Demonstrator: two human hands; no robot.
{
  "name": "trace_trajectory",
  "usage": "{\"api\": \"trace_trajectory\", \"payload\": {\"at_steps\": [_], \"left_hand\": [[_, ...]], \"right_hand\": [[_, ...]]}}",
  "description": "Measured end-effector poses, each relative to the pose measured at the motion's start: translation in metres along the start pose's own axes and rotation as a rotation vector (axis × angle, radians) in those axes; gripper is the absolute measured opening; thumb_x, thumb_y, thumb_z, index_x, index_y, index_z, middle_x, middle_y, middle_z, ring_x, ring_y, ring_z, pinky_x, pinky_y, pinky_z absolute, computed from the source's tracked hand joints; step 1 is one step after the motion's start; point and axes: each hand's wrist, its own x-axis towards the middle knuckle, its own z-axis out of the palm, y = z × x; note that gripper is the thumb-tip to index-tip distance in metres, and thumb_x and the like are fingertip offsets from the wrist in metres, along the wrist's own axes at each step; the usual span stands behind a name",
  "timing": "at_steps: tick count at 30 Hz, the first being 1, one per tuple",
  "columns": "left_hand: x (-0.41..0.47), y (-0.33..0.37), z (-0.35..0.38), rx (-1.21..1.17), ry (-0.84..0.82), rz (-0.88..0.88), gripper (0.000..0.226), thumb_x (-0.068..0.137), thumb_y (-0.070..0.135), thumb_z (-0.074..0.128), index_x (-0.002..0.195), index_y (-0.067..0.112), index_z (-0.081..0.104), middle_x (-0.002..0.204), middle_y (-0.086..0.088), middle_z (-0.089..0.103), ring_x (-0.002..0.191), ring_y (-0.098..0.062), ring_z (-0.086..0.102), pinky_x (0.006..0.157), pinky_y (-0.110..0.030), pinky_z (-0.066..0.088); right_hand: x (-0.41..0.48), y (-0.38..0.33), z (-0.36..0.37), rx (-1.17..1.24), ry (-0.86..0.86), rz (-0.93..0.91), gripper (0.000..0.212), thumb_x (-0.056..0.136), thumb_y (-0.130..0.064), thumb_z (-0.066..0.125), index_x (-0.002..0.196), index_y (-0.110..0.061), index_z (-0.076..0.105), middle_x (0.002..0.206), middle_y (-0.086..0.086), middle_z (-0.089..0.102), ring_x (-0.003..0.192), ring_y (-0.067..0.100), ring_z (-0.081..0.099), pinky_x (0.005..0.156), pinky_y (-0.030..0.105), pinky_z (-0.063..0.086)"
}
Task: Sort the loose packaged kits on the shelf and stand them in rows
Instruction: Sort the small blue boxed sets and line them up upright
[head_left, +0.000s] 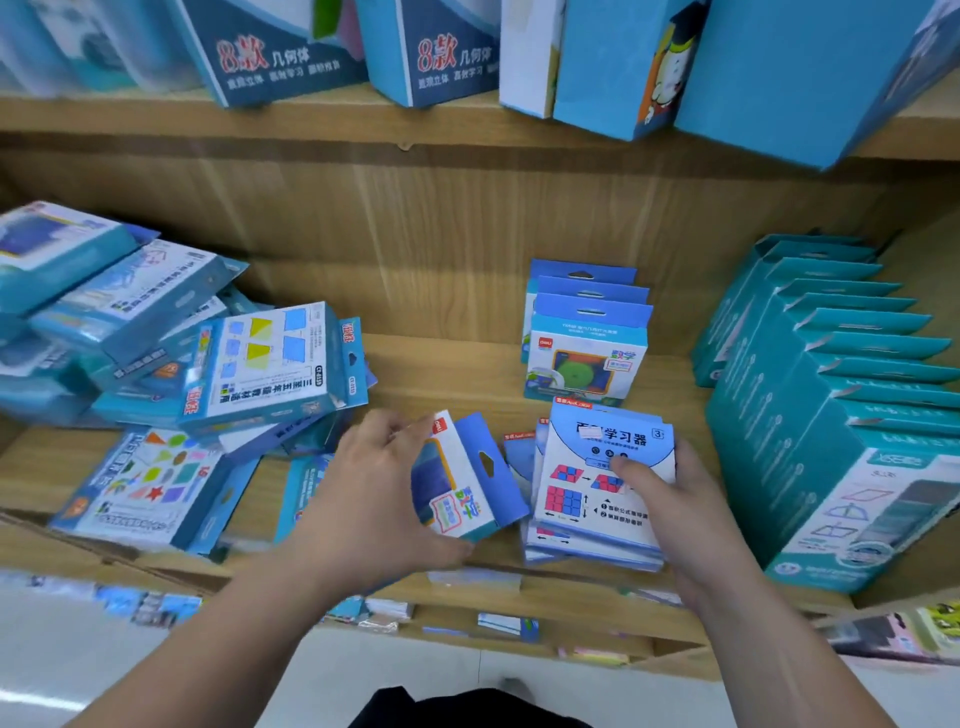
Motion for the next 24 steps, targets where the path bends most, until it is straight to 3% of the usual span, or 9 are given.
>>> {"api": "trace_trajectory", "payload": {"at_steps": [5,8,12,15,17,20,24], "left_hand": [[-0.020,-0.031,-0.008,0.053,-0.103,-0.016,0.116,0.049,0.063,0.074,0.151,0.029,0.029,0.130,0.010,0.031,0.124,-0.012,0.037,0.096,-0.017,0.030],[-0.022,-0.050,-0.014,0.104,-0.125,-0.025,0.119,0.050,0.062,0.074,0.154,0.028,0.027,0.141,0.007,0.030,0.131,-0.015,0.036,0.105,-0.023,0.032],[-0.024,-0.068,-0.019,0.142,-0.185,-0.011,0.116,0.058,0.061,0.072,0.156,0.029,0.020,0.157,0.006,0.020,0.142,-0.016,0.027,0.113,-0.027,0.030],[-0.027,-0.067,-0.021,0.137,-0.210,0.057,0.112,0.069,0.065,0.072,0.158,0.030,0.012,0.165,0.009,0.007,0.150,-0.013,0.012,0.118,-0.025,0.018],[-0.030,-0.058,-0.023,0.011,-0.194,0.093,0.105,0.075,0.067,0.069,0.157,0.031,0.015,0.165,0.015,0.007,0.150,-0.006,0.011,0.116,-0.019,0.014],[-0.027,-0.036,-0.022,-0.317,-0.143,0.104,0.084,0.084,0.060,0.064,0.154,0.030,0.029,0.160,0.015,0.026,0.145,-0.001,0.023,0.112,-0.014,0.020],[-0.005,0.000,-0.014,-0.552,-0.259,-0.021,0.072,0.093,0.054,0.057,0.154,0.026,0.031,0.152,0.008,0.042,0.133,-0.007,0.043,0.102,-0.020,0.033]], "right_hand": [[-0.005,0.000,0.012,-0.009,0.015,0.017,0.029,0.090,-0.022,0.072,0.117,-0.029,0.062,0.099,-0.001,0.079,0.083,0.024,0.077,0.080,0.051,0.061],[-0.010,0.000,0.026,-0.010,0.024,0.014,0.028,0.090,-0.021,0.071,0.115,-0.029,0.061,0.097,-0.002,0.079,0.083,0.023,0.077,0.080,0.049,0.061],[-0.019,-0.001,0.045,0.047,0.051,0.015,0.027,0.089,-0.017,0.073,0.110,-0.030,0.061,0.091,-0.005,0.079,0.076,0.016,0.077,0.059,0.029,0.059],[-0.024,-0.002,0.054,0.063,0.070,0.057,0.034,0.087,-0.020,0.076,0.117,-0.024,0.061,0.096,0.000,0.079,0.082,0.021,0.077,0.071,0.036,0.061],[-0.026,-0.005,0.054,0.043,0.063,0.074,0.028,0.088,-0.021,0.075,0.113,-0.020,0.063,0.093,0.001,0.079,0.080,0.021,0.077,0.074,0.039,0.060],[-0.027,-0.008,0.050,0.023,0.050,0.081,0.019,0.089,-0.020,0.074,0.106,-0.019,0.066,0.089,0.002,0.080,0.077,0.020,0.077,0.073,0.037,0.060],[-0.026,-0.008,0.045,-0.012,0.065,0.073,0.023,0.088,-0.024,0.075,0.109,-0.018,0.067,0.092,0.003,0.079,0.084,0.023,0.077,0.083,0.044,0.060]]}}
